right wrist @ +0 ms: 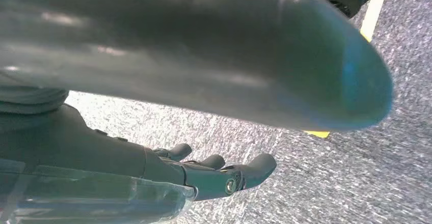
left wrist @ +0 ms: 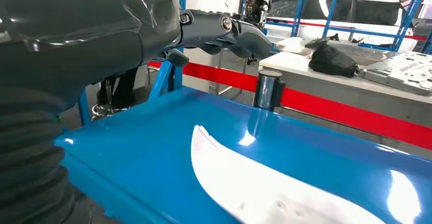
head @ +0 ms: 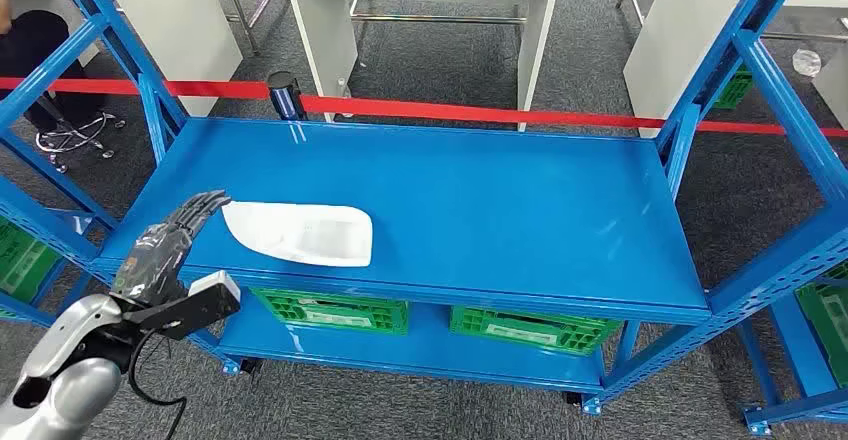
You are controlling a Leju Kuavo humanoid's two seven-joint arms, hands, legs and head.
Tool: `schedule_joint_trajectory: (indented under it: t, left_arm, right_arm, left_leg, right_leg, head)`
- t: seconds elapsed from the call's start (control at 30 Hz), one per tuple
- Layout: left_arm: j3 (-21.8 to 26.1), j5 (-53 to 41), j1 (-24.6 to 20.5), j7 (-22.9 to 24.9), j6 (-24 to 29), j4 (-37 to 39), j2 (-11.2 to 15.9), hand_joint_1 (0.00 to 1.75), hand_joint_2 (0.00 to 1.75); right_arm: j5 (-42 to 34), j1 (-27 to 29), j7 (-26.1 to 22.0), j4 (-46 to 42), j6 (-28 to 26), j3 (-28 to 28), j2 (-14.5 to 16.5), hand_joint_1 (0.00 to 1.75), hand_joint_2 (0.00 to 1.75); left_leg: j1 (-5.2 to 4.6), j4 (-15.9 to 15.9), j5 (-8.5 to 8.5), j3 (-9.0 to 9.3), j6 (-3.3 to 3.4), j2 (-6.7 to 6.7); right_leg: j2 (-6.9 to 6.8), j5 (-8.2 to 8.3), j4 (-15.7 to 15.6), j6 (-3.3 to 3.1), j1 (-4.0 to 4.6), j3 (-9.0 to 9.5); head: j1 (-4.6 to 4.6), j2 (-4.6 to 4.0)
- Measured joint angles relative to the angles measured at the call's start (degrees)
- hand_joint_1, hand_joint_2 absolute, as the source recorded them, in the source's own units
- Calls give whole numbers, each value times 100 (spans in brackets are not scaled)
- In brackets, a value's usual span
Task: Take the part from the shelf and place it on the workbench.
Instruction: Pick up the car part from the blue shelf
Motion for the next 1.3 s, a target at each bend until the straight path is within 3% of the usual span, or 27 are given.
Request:
schedule_joint_trajectory:
  t: [0.07,0.17,0.2,0.3,0.33,0.37,0.43,0.5,0.53,0.63,0.7,0.8,0.83,0.87,0.9,0.97,1.03,1.17,1.2,1.23,1.3]
  left_arm:
    - [-31,-14,-42,3,-13,81,3,0,175]
    - [-129,-46,-184,10,-35,282,23,0,175]
    - [-163,-49,-235,13,-46,338,27,0,175]
    - [-281,-51,-329,15,-107,492,17,0,175]
    - [-324,-51,-346,16,-127,537,13,0,175]
    - [-363,-51,-371,17,-144,576,8,0,175]
    - [-432,-46,-438,22,-172,639,-1,0,175]
    - [-486,-38,-496,35,-191,681,-9,0,175]
    - [-510,-35,-512,41,-197,697,-12,0,175]
    - [-579,-30,-529,51,-207,750,-17,0,175]
    - [-610,-27,-547,53,-208,784,-21,0,175]
    - [-667,-30,-581,62,-215,862,-52,0,175]
    - [-693,-34,-583,67,-220,897,-72,0,175]
    - [-721,-39,-588,71,-228,933,-92,0,175]
    - [-748,-44,-600,74,-236,967,-113,0,175]
    - [-796,-50,-655,74,-251,1018,-149,0,175]
    - [-835,-51,-726,74,-262,1059,-181,0,175]
    - [-898,-60,-812,72,-288,1144,-239,0,175]
    - [-922,-64,-852,71,-300,1171,-262,0,175]
    - [-951,-71,-898,70,-310,1204,-290,0,175]
    - [-1023,-98,-969,67,-332,1282,-359,0,175]
  right_arm:
    - [1,-2,8,-21,-7,7,-8,0,0]
    - [3,-11,32,-91,-37,28,-45,0,0]
    - [3,-15,37,-113,-47,36,-65,0,0]
    - [5,-12,44,-166,-75,58,-118,0,0]
    - [5,-6,48,-182,-87,63,-133,0,0]
    - [8,0,56,-201,-101,69,-149,0,0]
    - [16,6,81,-252,-143,84,-193,0,0]
    - [27,6,119,-307,-185,102,-240,0,0]
    - [32,8,135,-332,-198,108,-257,0,0]
    - [50,13,171,-414,-235,121,-287,0,0]
    - [68,8,180,-461,-257,126,-301,0,0]
    - [99,-4,189,-501,-263,142,-307,0,0]
    - [107,-8,193,-507,-254,148,-307,0,0]
    - [111,-13,199,-511,-240,152,-307,0,0]
    - [113,-17,206,-513,-224,155,-305,0,0]
    - [114,-25,217,-513,-191,156,-296,0,0]
    - [114,-34,222,-513,-175,157,-285,0,0]
    - [109,-36,224,-513,-174,161,-270,0,0]
    - [107,-38,223,-513,-174,162,-267,0,0]
    - [104,-40,222,-512,-174,163,-266,0,0]
    - [100,-45,220,-506,-173,163,-263,0,0]
  left_leg:
    - [-16,5,2,-17,15,-1]
    - [-20,-100,78,42,121,0]
    - [-14,-148,113,71,162,2]
    - [-37,-177,142,73,214,4]
    - [-49,-174,139,72,219,2]
    - [-59,-170,136,72,222,-1]
    - [-68,-149,120,76,216,-12]
    - [-95,-99,79,67,181,-20]
    - [-107,-78,60,61,160,-22]
    - [-101,-50,28,46,101,-19]
    - [-77,151,-119,-46,29,-14]
    - [0,1184,-609,-544,-89,-8]
    - [26,1492,-701,-702,-112,-6]
    - [48,1607,-684,-771,-125,-3]
    - [64,1479,-558,-720,-129,-1]
    - [77,696,-160,-345,-106,2]
    - [51,72,37,-44,-61,1]
    - [2,-100,74,33,73,-1]
    - [9,-143,109,59,121,1]
    - [16,-182,139,82,159,2]
    - [3,-202,164,72,200,3]
  right_leg:
    - [0,9,-11,34,-13,-5]
    - [-7,-33,63,108,-24,-58]
    - [-9,-134,267,93,-16,-158]
    - [-10,-565,1362,22,0,-698]
    - [-10,-611,1577,35,1,-813]
    - [-11,-572,1578,67,2,-827]
    - [-12,-291,951,148,2,-542]
    - [-12,-25,204,139,15,-179]
    - [-11,37,19,107,24,-85]
    - [-6,79,-66,15,32,-38]
    - [-3,86,-82,-30,-1,-23]
    - [-2,87,-85,-61,-15,-22]
    - [-2,87,-84,-61,-15,-25]
    - [-1,87,-84,-61,-15,-24]
    - [1,86,-84,-60,-16,-19]
    - [5,87,-86,-54,-16,-1]
    - [5,93,-85,-20,3,-9]
    - [2,101,-92,113,-2,-32]
    - [0,36,19,114,-1,-86]
    - [-1,-84,258,95,0,-202]
    - [-2,-418,1027,33,0,-573]
  head:
    - [-3,0]
    - [6,0]
    - [13,0]
    - [22,0]
    - [21,0]
    - [22,0]
    - [23,0]
    - [20,0]
    - [18,0]
    - [14,0]
    - [-4,0]
    - [-29,0]
    - [-29,0]
    - [-31,0]
    - [-31,0]
    - [-31,0]
    - [-28,0]
    - [-23,0]
    - [-17,0]
    - [-7,0]
    - [9,0]
